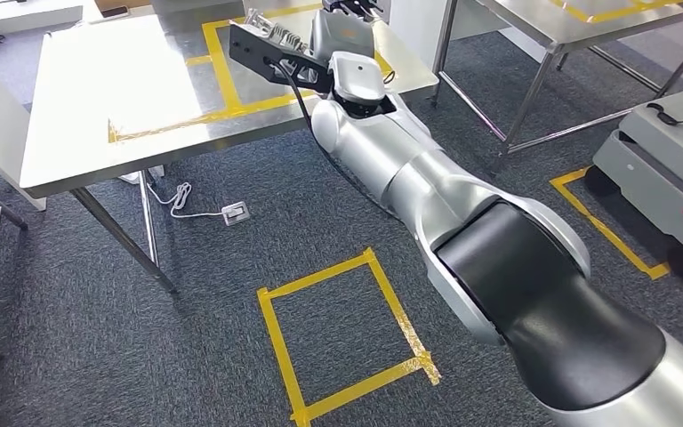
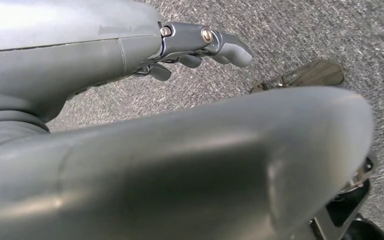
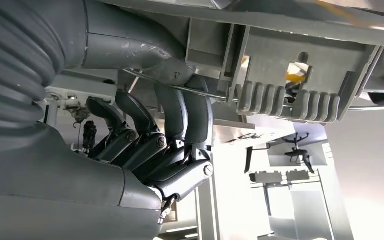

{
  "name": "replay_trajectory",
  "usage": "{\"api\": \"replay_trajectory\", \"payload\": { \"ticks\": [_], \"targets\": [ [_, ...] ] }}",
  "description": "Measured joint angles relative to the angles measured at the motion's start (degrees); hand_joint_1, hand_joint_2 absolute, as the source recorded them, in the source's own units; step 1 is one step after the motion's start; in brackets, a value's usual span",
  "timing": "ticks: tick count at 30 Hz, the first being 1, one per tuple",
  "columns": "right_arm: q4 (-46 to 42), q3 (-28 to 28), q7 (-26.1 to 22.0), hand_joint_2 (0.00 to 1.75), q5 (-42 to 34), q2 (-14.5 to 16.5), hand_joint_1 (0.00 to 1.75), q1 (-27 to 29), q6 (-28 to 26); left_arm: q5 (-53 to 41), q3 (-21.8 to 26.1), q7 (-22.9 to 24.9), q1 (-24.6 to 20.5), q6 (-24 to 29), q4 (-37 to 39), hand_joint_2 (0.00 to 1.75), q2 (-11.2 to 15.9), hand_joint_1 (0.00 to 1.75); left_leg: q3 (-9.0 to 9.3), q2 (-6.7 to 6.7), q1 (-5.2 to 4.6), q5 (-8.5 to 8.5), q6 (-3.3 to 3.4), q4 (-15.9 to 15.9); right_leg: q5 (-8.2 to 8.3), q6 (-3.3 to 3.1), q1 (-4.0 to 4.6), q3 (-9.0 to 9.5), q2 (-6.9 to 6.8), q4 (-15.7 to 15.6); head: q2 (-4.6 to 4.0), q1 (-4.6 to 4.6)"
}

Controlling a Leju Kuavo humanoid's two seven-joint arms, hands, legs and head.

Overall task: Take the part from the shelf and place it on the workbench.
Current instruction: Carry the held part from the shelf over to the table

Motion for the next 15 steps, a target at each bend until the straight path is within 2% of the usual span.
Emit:
{"api": "replay_trajectory", "payload": {
  "ticks": [6, 10, 13, 15],
  "targets": [
    [0.1, 0.0, -0.3, 1.75, 0.1, 0.0, 1.62, 1.4, -0.2, -0.5, 0.0, 0.1, 0.1, 0.0, 0.0, 0.0, 0.2, 0.0, -0.1, 0.03, -0.16, -0.23, 0.41, 0.3, 0.0, 0.24, -0.16, 0.01, 0.0, -0.1, 0.0, -0.02],
    [0.2, 0.0, -0.4, 1.75, 0.2, 0.1, 1.62, 2.3, -0.3, -0.7, 0.0, 0.1, 0.2, 0.0, 0.0, 0.0, 0.4, 0.0, -0.19, 0.05, -0.43, -0.45, 0.98, 0.4, 0.04, 0.76, -0.41, 0.2, 0.02, -0.1, 0.0, -0.02],
    [0.2, 0.0, -0.4, 1.75, 0.3, 0.1, 1.62, 2.4, -0.3, -0.7, 0.0, 0.0, 0.3, 0.0, 0.0, 0.0, 0.5, 0.0, 0.48, 0.15, -0.32, -1.25, 2.38, -0.6, 0.3, 1.48, -0.4, 0.43, -0.08, 1.0, 0.0, 0.03],
    [0.3, 0.0, -0.4, 1.75, 0.4, 0.2, 1.62, 2.3, -0.3, -0.7, 0.0, 0.0, 0.4, 0.0, 0.0, 0.0, 0.5, 0.0, 1.61, 0.3, -0.14, -1.66, 3.12, -0.9, -1.28, 1.81, -0.45, -1.36, -0.42, 4.2, 0.0, 0.14]
  ]
}}
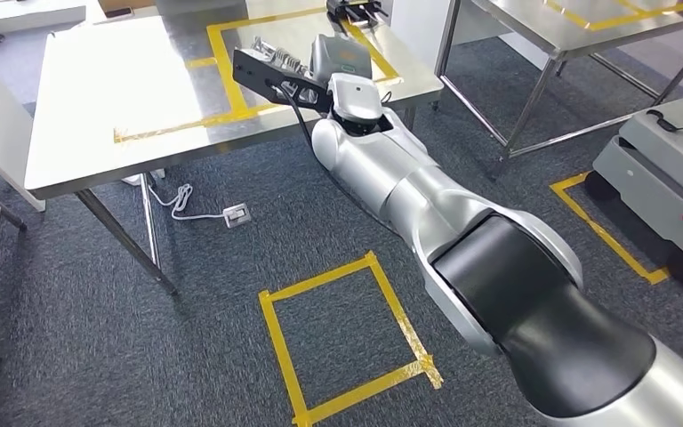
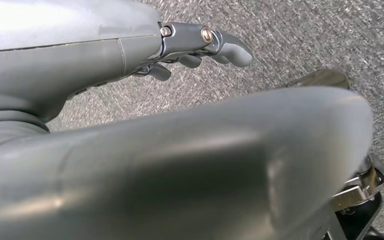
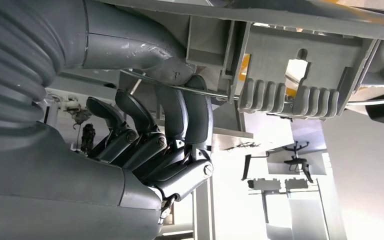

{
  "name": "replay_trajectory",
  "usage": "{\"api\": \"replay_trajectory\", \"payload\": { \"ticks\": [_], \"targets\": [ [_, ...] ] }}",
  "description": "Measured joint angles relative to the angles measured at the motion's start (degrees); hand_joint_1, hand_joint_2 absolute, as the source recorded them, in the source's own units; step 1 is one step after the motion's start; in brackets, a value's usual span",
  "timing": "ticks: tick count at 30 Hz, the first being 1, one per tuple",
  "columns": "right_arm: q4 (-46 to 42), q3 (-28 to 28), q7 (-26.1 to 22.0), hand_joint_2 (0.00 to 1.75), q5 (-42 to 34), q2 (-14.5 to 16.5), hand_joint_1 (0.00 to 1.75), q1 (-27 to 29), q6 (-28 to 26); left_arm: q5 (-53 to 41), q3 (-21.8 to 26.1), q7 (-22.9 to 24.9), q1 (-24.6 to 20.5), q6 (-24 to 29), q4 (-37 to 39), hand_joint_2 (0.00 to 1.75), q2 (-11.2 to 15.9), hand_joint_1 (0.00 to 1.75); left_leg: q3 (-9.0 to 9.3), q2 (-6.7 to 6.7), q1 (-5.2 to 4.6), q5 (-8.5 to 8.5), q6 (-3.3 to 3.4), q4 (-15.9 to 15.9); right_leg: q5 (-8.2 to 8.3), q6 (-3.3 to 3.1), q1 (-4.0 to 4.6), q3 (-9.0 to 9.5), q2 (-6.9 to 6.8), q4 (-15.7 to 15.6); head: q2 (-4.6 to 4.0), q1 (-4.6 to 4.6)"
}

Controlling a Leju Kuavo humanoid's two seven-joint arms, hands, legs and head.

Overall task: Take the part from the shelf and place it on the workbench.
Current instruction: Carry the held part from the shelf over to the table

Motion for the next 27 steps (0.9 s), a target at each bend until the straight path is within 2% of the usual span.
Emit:
{"api": "replay_trajectory", "payload": {
  "ticks": [3, 4, 5, 6, 7, 8, 9, 10, 11, 13, 14, 16, 17, 18, 19, 20, 21, 22, 24, 25, 26, 27],
  "targets": [
    [0.0, 0.0, 0.0, 1.75, 0.2, 0.1, 1.62, 0.1, 0.1, 0.0, 0.0, 0.0, 0.1, 0.0, 0.0, 0.0, 0.0, 0.0, 0.95, 0.31, 0.12, -0.84, 0.06, 0.1, -3.83, 0.5, -0.23, -5.89, -0.28, 9.6, 0.0, 0.07],
    [0.0, 0.0, 0.1, 1.75, 0.3, 0.1, 1.62, 0.4, 0.1, 0.0, 0.0, 0.0, 0.2, 0.0, 0.0, 0.0, 0.0, 0.0, 1.37, 0.32, 0.24, -1.24, -0.13, 0.2, -3.77, 0.78, -0.36, -7.15, -0.3, 11.1, 0.0, 0.07],
    [0.0, 0.0, 0.1, 1.75, 0.3, 0.1, 1.62, 0.5, 0.2, 0.0, 0.0, 0.0, 0.4, 0.0, 0.0, 0.0, 0.0, 0.0, 1.86, 0.28, 0.42, -1.69, -0.44, 0.4, -2.62, 1.02, -0.53, -7.41, -0.32, 10.5, 0.0, 0.07],
    [0.1, 0.0, 0.2, 1.75, 0.4, 0.1, 1.62, 0.7, 0.2, 0.0, 0.0, -0.1, 0.5, 0.0, 0.0, 0.0, 0.0, 0.0, 2.42, 0.21, 0.65, -2.26, -0.85, 0.7, -0.5, 1.24, -0.75, -6.57, -0.33, 7.8, 0.0, 0.08],
    [0.1, 0.0, 0.2, 1.75, 0.4, 0.1, 1.62, 0.7, 0.2, 0.0, 0.0, -0.1, 0.6, 0.0, 0.0, 0.0, 0.0, 0.0, 2.95, 0.15, 0.88, -2.92, -1.35, 1.0, 1.99, 1.51, -1.03, -5.15, -0.31, 3.7, 0.0, 0.09],
    [0.1, 0.0, 0.1, 1.75, 0.4, 0.0, 1.62, 0.8, 0.3, 0.0, 0.0, -0.1, 0.6, 0.0, 0.0, 0.0, 0.0, 0.0, 3.35, 0.1, 1.02, -3.56, -1.89, 1.3, 3.41, 1.62, -1.05, -3.77, -0.17, 0.1, 0.0, 0.11],
    [0.1, 0.0, 0.1, 1.75, 0.5, 0.0, 1.62, 0.8, 0.3, 0.0, 0.0, -0.2, 0.6, 0.0, 0.0, 0.0, 0.0, 0.0, 3.59, 0.06, 1.08, -4.15, -2.41, 1.4, 3.99, 1.4, -1.02, -2.66, -0.06, -2.6, 0.0, 0.13],
    [0.1, 0.0, 0.1, 1.75, 0.5, -0.1, 1.62, 0.9, 0.3, 0.0, 0.0, -0.2, 0.6, 0.0, 0.0, 0.0, 0.0, 0.0, 3.8, 0.03, 1.07, -4.53, -2.86, 1.4, 3.9, 0.98, -0.91, -2.1, 0.04, -3.8, 0.0, 0.15],
    [0.2, 0.0, 0.2, 1.75, 0.6, -0.1, 1.62, 1.0, 0.3, 0.0, 0.1, -0.2, 0.6, 0.0, 0.0, 0.0, 0.0, 0.0, 4.01, 0.02, 1.04, -4.66, -3.27, 1.4, 3.14, 0.26, -0.67, -1.81, 0.04, -3.9, 0.0, 0.15],
    [0.2, 0.0, 0.3, 1.75, 0.6, -0.2, 1.62, 1.1, 0.3, 0.0, 0.1, -0.2, 0.7, 0.0, 0.0, 0.0, 0.0, 0.0, 4.13, 0.39, 1.04, -4.53, -3.84, 2.0, 2.64, -1.12, -0.72, -0.81, -0.17, -4.0, 0.0, 0.13],
    [0.2, 0.0, 0.3, 1.75, 0.6, -0.3, 1.62, 1.1, 0.3, 0.0, 0.1, -0.3, 0.6, 0.0, 0.0, 0.0, 0.0, 0.0, 3.36, 1.18, 0.99, -4.03, -4.06, 3.6, 2.14, -1.61, -0.78, -0.01, -0.3, -4.2, 0.0, -0.03],
    [0.2, 0.0, 0.4, 1.75, 0.7, -0.3, 1.62, 1.2, 0.2, 0.0, 0.1, -0.4, 0.5, 0.0, 0.0, 0.0, 0.0, 0.0, -0.36, 3.12, 0.87, -3.29, -4.41, 9.2, 0.98, -2.23, -0.86, 1.98, -0.48, -4.8, 0.0, -0.37],
    [0.2, 0.0, 0.5, 1.75, 0.8, -0.4, 1.62, 1.4, 0.2, 0.0, 0.1, -0.4, 0.5, 0.0, 0.0, 0.0, 0.0, 0.0, -2.87, 3.8, 0.8, -3.79, -4.54, 12.3, 0.24, -2.4, -0.83, 3.14, -0.62, -5.1, 0.0, -0.5],
    [0.3, 0.0, 0.6, 1.75, 0.9, -0.5, 1.62, 1.7, 0.2, 0.0, 0.1, -0.4, 0.6, 0.0, 0.0, 0.0, 0.0, 0.0, -5.26, 4.08, 0.78, -5.09, -4.58, 14.6, -0.59, -2.5, -0.77, 4.44, -0.73, -5.5, 0.0, -0.5],
    [0.3, 0.0, 0.7, 1.75, 0.9, -0.7, 1.62, 2.0, 0.2, 0.0, 0.1, -0.3, 0.8, 0.0, 0.0, 0.0, 0.0, 0.0, -7.15, 4.2, 0.74, -6.65, -4.51, 15.7, -1.49, -2.55, -0.74, 5.89, -0.83, -5.8, 0.0, -0.51],
    [0.4, 0.0, 0.9, 1.75, 1.0, -0.8, 1.62, 2.3, 0.2, 0.0, 0.1, -0.3, 1.0, 0.0, 0.0, 0.0, 0.0, 0.0, -8.45, 4.23, 0.68, -7.82, -4.34, 15.3, -2.49, -2.55, -0.72, 7.51, -0.87, -6.2, 0.0, -0.5],
    [0.5, 0.0, 1.0, 1.75, 1.0, -0.9, 1.62, 2.4, 0.2, 0.0, 0.1, -0.2, 1.1, 0.0, 0.0, 0.0, 0.0, 0.0, -9.06, 4.24, 0.58, -7.67, -4.03, 13.3, -3.55, -2.48, -0.71, 9.22, -0.89, -6.5, 0.0, -0.52],
    [0.5, 0.0, 1.2, 1.75, 1.0, -0.9, 1.62, 2.5, 0.2, 0.0, 0.1, -0.2, 1.3, 0.0, 0.0, 0.0, 0.0, 0.0, -9.22, 4.3, 0.37, -5.25, -3.54, 10.0, -4.65, -2.34, -0.7, 10.95, -0.92, -6.9, 0.0, -0.52],
    [0.8, 0.0, 1.2, 1.75, 1.2, -1.1, 1.62, 2.8, 0.2, 0.0, 0.2, -0.2, 1.6, 0.0, 0.1, 0.0, 0.1, 0.0, -8.87, 4.61, -0.35, 4.62, -2.41, 2.1, -6.95, -1.85, -0.53, 14.1, -0.92, -7.8, 0.0, -0.62],
    [0.9, 0.0, 1.3, 1.75, 1.3, -1.2, 1.62, 2.9, 0.1, 0.0, 0.2, -0.2, 1.7, 0.0, 0.1, 0.0, 0.1, 0.0, -8.58, 4.7, -0.74, 8.41, -1.97, -0.2, -7.99, -1.49, -0.35, 15.51, -0.94, -8.5, 0.0, -0.66],
    [1.0, 0.0, 1.4, 1.75, 1.4, -1.3, 1.62, 3.0, 0.0, 0.0, 0.2, -0.2, 1.8, 0.0, 0.1, 0.0, 0.2, 0.0, -8.21, 4.71, -0.93, 10.02, -1.65, -1.2, -8.65, -1.14, -0.25, 16.93, -0.95, -9.2, 0.0, -0.64],
    [0.9, 0.0, 1.4, 1.75, 1.5, -1.3, 1.62, 2.8, 0.0, 0.0, 0.3, -0.2, 1.8, -0.1, 0.1, 0.0, 0.2, 0.0, -7.74, 4.62, -1.0, 9.07, -1.4, -0.9, -8.63, -0.8, -0.19, 17.85, -0.92, -9.5, 0.0, -0.59]
  ]
}}
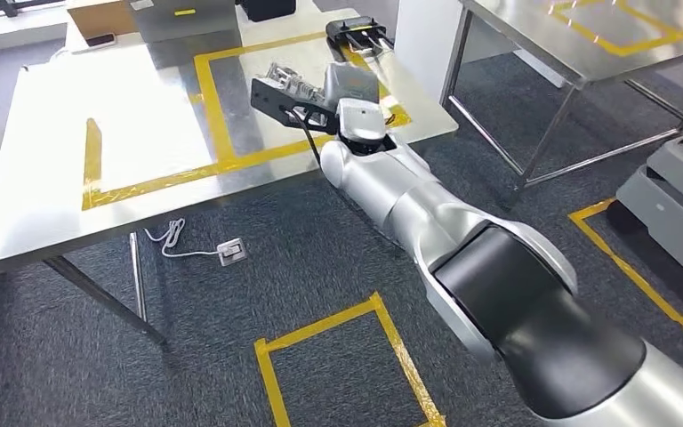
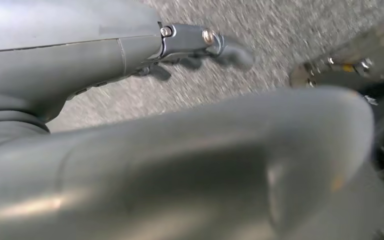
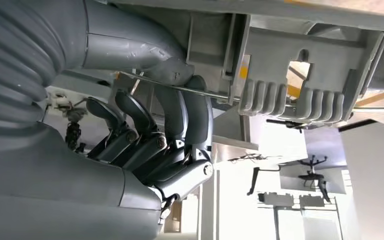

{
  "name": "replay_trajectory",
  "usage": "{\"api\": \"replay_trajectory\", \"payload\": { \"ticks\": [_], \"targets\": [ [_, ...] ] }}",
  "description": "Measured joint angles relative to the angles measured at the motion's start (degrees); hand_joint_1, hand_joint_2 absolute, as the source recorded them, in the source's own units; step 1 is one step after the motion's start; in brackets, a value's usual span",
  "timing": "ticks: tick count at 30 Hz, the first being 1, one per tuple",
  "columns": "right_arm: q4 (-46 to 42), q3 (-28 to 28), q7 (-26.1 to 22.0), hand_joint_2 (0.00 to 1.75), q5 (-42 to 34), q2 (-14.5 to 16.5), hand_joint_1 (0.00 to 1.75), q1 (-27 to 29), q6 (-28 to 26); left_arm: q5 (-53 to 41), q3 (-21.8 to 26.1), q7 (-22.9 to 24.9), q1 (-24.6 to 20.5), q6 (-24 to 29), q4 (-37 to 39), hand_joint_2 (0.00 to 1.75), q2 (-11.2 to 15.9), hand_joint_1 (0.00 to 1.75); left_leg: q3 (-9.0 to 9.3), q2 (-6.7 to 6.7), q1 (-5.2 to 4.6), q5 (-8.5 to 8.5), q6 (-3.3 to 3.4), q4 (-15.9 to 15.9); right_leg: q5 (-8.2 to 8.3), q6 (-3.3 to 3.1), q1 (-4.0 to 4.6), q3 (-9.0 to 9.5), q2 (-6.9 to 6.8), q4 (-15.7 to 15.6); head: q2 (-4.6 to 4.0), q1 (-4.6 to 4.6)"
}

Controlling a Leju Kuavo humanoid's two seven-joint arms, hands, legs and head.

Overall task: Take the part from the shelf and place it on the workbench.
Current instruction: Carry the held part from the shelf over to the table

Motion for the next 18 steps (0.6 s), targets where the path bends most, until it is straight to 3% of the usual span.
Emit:
{"api": "replay_trajectory", "payload": {
  "ticks": [1, 2, 3, 4, 5, 6, 8, 9, 10, 11, 13, 14, 15, 16, 18],
  "targets": [
    [-0.1, 0.0, 0.1, 1.75, 0.0, 0.0, 1.62, -0.4, 0.0, 0.0, 0.0, 0.0, -0.1, 0.0, 0.0, 0.0, 0.0, 0.0, 0.67, -0.14, 0.06, -1.22, 0.36, 0.2, 0.79, 0.27, -0.05, 0.15, -0.04, 0.9, 0.0, 0.13],
    [-0.2, 0.0, 0.1, 1.75, 0.1, 0.0, 1.62, -0.8, -0.1, 0.0, 0.0, 0.0, -0.2, 0.0, -0.1, 0.0, 0.0, 0.0, 1.59, -0.33, 0.18, -2.33, 0.72, 0.1, 2.21, 0.43, -0.15, -0.83, -0.02, 3.5, 0.0, 0.25],
    [-0.3, 0.0, 0.1, 1.75, 0.1, 0.0, 1.62, -0.9, -0.1, 0.0, 0.0, 0.0, -0.4, 0.0, -0.1, 0.0, 0.0, 0.0, 2.8, -0.49, 0.22, -3.31, 1.06, -0.2, 3.46, 0.52, -0.13, -3.06, 0.01, 7.4, 0.0, 0.32],
    [-0.4, 0.0, 0.0, 1.75, 0.2, 0.0, 1.62, -0.6, -0.1, 0.0, 0.0, 0.0, -0.4, 0.0, -0.1, 0.0, 0.0, 0.0, 4.34, -0.73, 0.27, -4.32, 1.31, -0.6, 3.69, 0.52, -0.07, -5.84, 0.01, 11.6, 0.0, 0.38],
    [-0.3, 0.0, 0.1, 1.75, 0.3, -0.2, 1.62, 0.1, -0.1, 0.0, 0.1, 0.0, -0.4, 0.0, -0.1, 0.0, 0.0, 0.0, 6.1, -1.0, 0.26, -5.38, 1.47, -1.2, 2.64, 0.44, 0.12, -8.63, 0.01, 15.3, 0.0, 0.42],
    [-0.1, 0.0, 0.1, 1.75, 0.4, -0.5, 1.62, 1.1, -0.1, 0.0, 0.1, 0.0, -0.3, 0.0, -0.1, 0.0, 0.0, 0.0, 8.08, -1.33, 0.22, -6.44, 1.6, -1.9, 0.28, 0.32, 0.34, -11.27, 0.01, 17.5, 0.0, 0.45],
    [0.2, 0.0, 0.2, 1.75, 0.4, -1.0, 1.62, 2.8, -0.1, 0.0, 0.1, 0.1, 0.2, 0.0, 0.0, 0.0, 0.0, 0.0, 12.18, -2.17, -0.01, -8.41, 1.75, -3.4, -4.82, -0.04, 0.72, -15.88, 0.04, 17.9, 0.0, 0.57],
    [0.4, 0.0, 0.2, 1.75, 0.4, -1.1, 1.62, 3.1, -0.1, 0.0, 0.1, 0.0, 0.5, 0.0, 0.0, 0.0, 0.0, 0.0, 14.14, -2.54, -0.24, -9.37, 1.79, -4.1, -5.49, -0.34, 0.92, -18.02, 0.06, 16.2, 0.0, 0.61],
    [0.4, 0.0, 0.3, 1.75, 0.5, -1.4, 1.62, 3.3, -0.1, 0.0, 0.1, -0.1, 0.7, 0.0, 0.0, 0.0, 0.0, 0.0, 15.92, -2.81, -0.51, -10.29, 1.8, -4.6, -3.22, -0.81, 1.13, -20.02, 0.13, 13.4, 0.0, 0.64],
    [0.6, 0.0, 0.3, 1.75, 0.6, -1.6, 1.62, 3.4, -0.1, 0.0, 0.1, -0.2, 1.0, 0.0, 0.1, 0.0, 0.0, 0.0, 17.35, -3.02, -0.73, -11.3, 1.79, -5.0, 2.68, -1.33, 1.39, -21.73, 0.24, 9.5, 0.0, 0.63],
    [0.9, 0.0, 0.2, 1.75, 0.8, -2.0, 1.62, 3.7, 0.0, 0.1, 0.2, -0.5, 1.1, 0.1, 0.2, 0.0, -0.1, 0.0, 19.57, -3.66, -1.21, -13.87, 1.39, -4.1, 17.31, -2.27, 1.98, -23.95, 0.7, 1.3, 0.0, 0.47],
    [1.1, 0.0, 0.3, 1.75, 0.9, -2.0, 1.62, 3.8, 0.0, 0.1, 0.2, -0.7, 1.1, 0.1, 0.3, 0.0, -0.1, 0.0, 20.34, -3.96, -1.33, -15.4, 1.23, -3.4, 21.74, -2.55, 2.18, -24.26, 0.97, -0.4, 0.0, 0.38],
    [1.1, 0.0, 0.4, 1.75, 0.9, -2.0, 1.62, 3.6, 0.0, 0.1, 0.2, -0.8, 1.0, 0.2, 0.3, 0.0, -0.1, 0.0, 20.65, -4.19, -1.44, -16.26, 0.98, -1.9, 22.76, -2.8, 2.31, -24.32, 1.15, -0.6, 0.0, 0.35],
    [1.0, 0.0, 0.5, 1.75, 1.0, -1.9, 1.62, 3.0, 0.1, 0.1, 0.2, -0.9, 0.8, 0.2, 0.3, 0.0, 0.0, 0.0, 20.18, -4.18, -1.43, -16.45, 0.77, 0.2, 22.09, -3.13, 2.21, -23.95, 1.25, 0.7, 0.0, 0.34],
    [0.6, 0.0, 0.6, 1.75, 1.0, -1.5, 1.62, 1.2, 0.0, 0.1, 0.2, -1.1, 0.4, 0.2, 0.2, 0.0, 0.0, 0.0, 17.12, -2.95, -1.38, -15.63, 0.04, 6.7, 19.98, -3.77, 2.09, -23.1, 1.13, 1.5, 0.0, 0.27]
  ]
}}
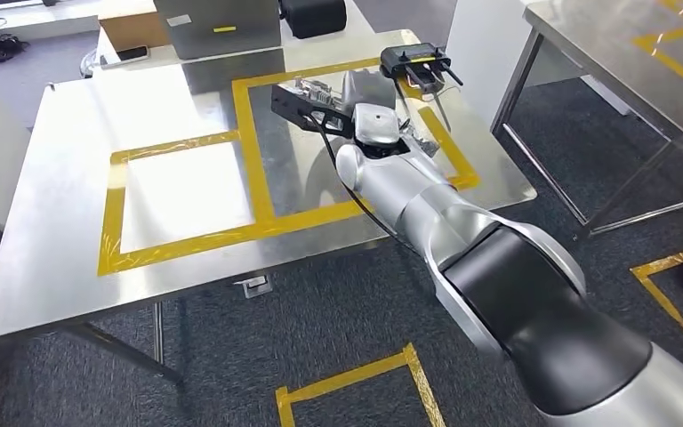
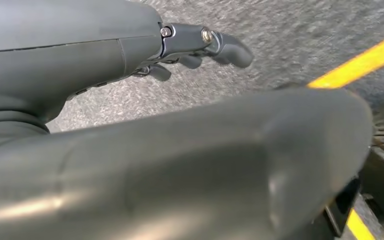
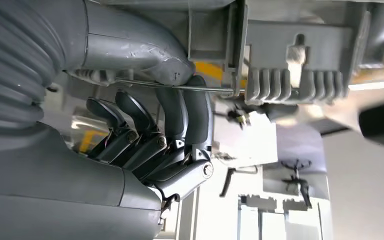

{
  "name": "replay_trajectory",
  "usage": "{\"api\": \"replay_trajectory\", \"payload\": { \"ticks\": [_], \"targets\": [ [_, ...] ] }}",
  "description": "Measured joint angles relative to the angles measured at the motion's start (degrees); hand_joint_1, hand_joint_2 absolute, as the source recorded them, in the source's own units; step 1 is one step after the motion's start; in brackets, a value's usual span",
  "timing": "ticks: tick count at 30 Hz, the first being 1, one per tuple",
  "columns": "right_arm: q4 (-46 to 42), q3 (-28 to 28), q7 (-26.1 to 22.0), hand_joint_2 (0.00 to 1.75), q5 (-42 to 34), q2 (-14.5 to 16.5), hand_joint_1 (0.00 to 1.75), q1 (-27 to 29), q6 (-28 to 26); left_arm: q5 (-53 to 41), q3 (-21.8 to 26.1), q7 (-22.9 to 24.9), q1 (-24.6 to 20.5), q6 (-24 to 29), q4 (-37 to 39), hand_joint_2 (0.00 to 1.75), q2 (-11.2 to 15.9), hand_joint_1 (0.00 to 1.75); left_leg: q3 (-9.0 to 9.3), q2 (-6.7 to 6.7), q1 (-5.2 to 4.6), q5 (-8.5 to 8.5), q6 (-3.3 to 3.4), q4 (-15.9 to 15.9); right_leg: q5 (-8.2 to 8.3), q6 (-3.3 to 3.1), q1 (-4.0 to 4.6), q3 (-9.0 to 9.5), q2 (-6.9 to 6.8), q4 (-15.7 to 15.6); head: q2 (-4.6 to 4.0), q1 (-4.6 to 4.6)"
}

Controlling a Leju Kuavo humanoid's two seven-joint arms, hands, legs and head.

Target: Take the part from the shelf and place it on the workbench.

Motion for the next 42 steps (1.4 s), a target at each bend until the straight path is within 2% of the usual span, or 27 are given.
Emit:
{"api": "replay_trajectory", "payload": {
  "ticks": [1, 3, 4, 5, 6, 7, 9, 10, 11, 13, 18, 22, 27, 33, 37, 41, 42],
  "targets": [
    [-0.1, 0.0, 0.0, 1.75, 0.0, 0.2, 1.62, -0.6, 0.0, 0.0, 0.0, 0.0, -0.3, 0.0, 0.0, 0.0, 0.0, 0.0, -2.1, 0.79, 0.15, -0.35, -0.53, 3.4, -0.72, -0.26, -0.1, 0.71, -0.01, 0.1, 0.0, -0.14],
    [-0.2, 0.0, 0.0, 1.75, 0.0, 0.3, 1.62, -0.9, 0.1, -0.1, 0.0, -0.1, -0.9, 0.0, 0.0, 0.0, 0.0, 0.0, -6.15, 1.94, 0.79, -3.68, -1.53, 8.5, -2.2, -0.45, -0.18, 2.24, 0.0, 0.1, 0.0, -0.42],
    [-0.2, 0.0, 0.0, 1.75, 0.1, 0.3, 1.62, -0.8, 0.1, -0.2, 0.0, -0.1, -1.0, 0.0, 0.0, 0.0, 0.0, 0.0, -7.88, 2.18, 1.15, -5.68, -1.93, 9.8, -2.93, -0.44, -0.25, 2.96, -0.02, 0.2, 0.0, -0.41],
    [-0.2, 0.0, 0.0, 1.75, 0.1, 0.3, 1.62, -0.6, 0.1, -0.3, 0.0, -0.1, -1.1, 0.0, 0.0, 0.0, 0.0, 0.0, -9.17, 2.33, 1.45, -6.88, -2.21, 9.9, -3.63, -0.37, -0.38, 3.61, -0.03, 0.3, 0.0, -0.42],
    [-0.2, 0.0, 0.1, 1.75, 0.2, 0.2, 1.62, -0.6, 0.1, -0.5, 0.0, -0.1, -1.1, 0.0, 0.0, 0.0, 0.0, 0.0, -9.92, 2.42, 1.67, -6.6, -2.43, 8.7, -4.31, -0.25, -0.55, 4.2, -0.02, 0.4, 0.0, -0.43],
    [-0.1, 0.0, 0.1, 1.75, 0.3, 0.2, 1.62, -0.5, 0.1, -0.6, 0.0, -0.3, -1.1, 0.0, 0.0, 0.0, 0.0, 0.0, -10.13, 2.49, 1.82, -4.47, -2.57, 6.2, -4.95, -0.04, -0.76, 4.77, -0.01, 0.6, 0.0, -0.43],
    [-0.1, 0.0, 0.1, 1.75, 0.4, 0.1, 1.62, -0.4, 0.1, -0.9, 0.0, -0.7, -0.9, 0.0, 0.0, 0.0, 0.0, 0.0, -9.92, 2.61, 1.89, 3.12, -2.49, -0.9, -6.07, 0.58, -1.07, 5.69, 0.01, 1.0, 0.0, -0.44],
    [-0.1, 0.0, 0.1, 1.75, 0.5, 0.0, 1.62, -0.2, 0.1, -1.0, 0.0, -1.0, -0.8, 0.0, 0.0, 0.0, 0.1, 0.0, -9.42, 2.68, 1.8, 5.82, -2.19, -4.0, -6.52, 0.97, -1.11, 5.88, 0.02, 1.2, 0.0, -0.44],
    [-0.1, 0.0, 0.1, 1.75, 0.5, -0.1, 1.62, -0.1, 0.1, -1.2, 0.0, -1.3, -0.8, 0.0, 0.0, 0.0, 0.1, 0.0, -9.12, 2.72, 1.71, 7.3, -1.8, -5.9, -6.86, 1.34, -1.07, 5.9, 0.02, 1.3, 0.0, -0.41],
    [-0.1, 0.0, 0.0, 1.75, 0.6, -0.3, 1.62, 0.0, 0.1, -1.3, 0.0, -1.8, -0.8, 0.0, 0.0, 0.0, 0.1, 0.0, -8.54, 2.65, 1.71, 7.11, -1.32, -6.9, -7.29, 1.62, -0.85, 5.67, -0.05, 1.8, 0.0, -0.29],
    [-0.1, 0.0, 0.0, 1.75, 0.9, -0.5, 1.62, 0.1, 0.2, -1.5, -0.1, -2.0, -1.0, 0.0, 0.0, 0.0, -0.1, 0.0, -8.66, 2.1, 1.74, 6.93, -0.94, -6.8, -7.28, 1.42, -0.75, 5.98, -0.51, 1.5, 0.0, -0.16],
    [-0.1, 0.0, -0.6, 1.75, 1.0, -0.5, 1.62, 0.1, 0.2, -1.5, -0.2, -1.9, -1.1, 0.0, 0.0, 0.0, -0.2, 0.0, -8.67, 2.15, 1.61, 6.72, -0.46, -6.6, -7.49, 1.77, -0.84, 6.35, -0.56, 1.0, 0.01, -0.18],
    [-0.1, 0.0, -2.2, 1.75, 1.2, -0.4, 1.62, 0.2, 0.3, -1.4, -0.2, -1.4, -1.4, 0.0, 0.0, 0.0, -0.2, 0.0, -8.67, 2.25, 1.5, 6.81, -0.15, -6.5, -7.35, 2.63, -0.96, 6.39, -0.56, 0.9, 0.0, -0.19],
    [-0.1, -0.1, -3.1, 1.75, 1.1, 0.2, 1.62, 0.8, 0.2, -1.4, -0.2, -0.9, -1.8, 0.0, 0.0, 0.0, -0.2, 0.0, -8.61, 2.25, 1.53, 6.99, -0.03, -6.5, -7.26, 2.75, -0.99, 6.38, -0.57, 1.0, 0.0, -0.2],
    [-0.1, -0.1, -3.3, 0.0, 1.1, 0.4, 0.0, 1.1, 0.1, -1.5, -0.2, -1.1, -1.9, 0.0, 0.0, 1.75, -0.2, 0.0, -8.55, 2.24, 1.54, 7.05, -0.1, -6.5, -7.26, 2.75, -0.99, 6.38, -0.59, 1.2, 0.0, -0.2],
    [-0.1, -0.1, -3.6, 0.0, 1.1, 0.4, 0.0, 1.6, 0.0, -1.7, -0.2, -0.8, -1.9, 0.0, 0.0, 1.75, -0.2, 0.0, -8.52, 2.25, 1.54, 7.06, -0.11, -6.5, -7.27, 2.75, -0.99, 6.38, -0.58, 1.2, 0.0, -0.2],
    [-0.1, -0.1, -3.6, 0.0, 1.1, 0.4, 0.0, 1.8, 0.0, -1.7, -0.2, -0.8, -1.9, 0.0, 0.0, 1.31, -0.2, 0.0, -8.51, 2.25, 1.54, 7.07, -0.13, -6.5, -7.27, 2.75, -0.99, 6.38, -0.58, 1.2, 0.0, -0.2]
  ]
}}
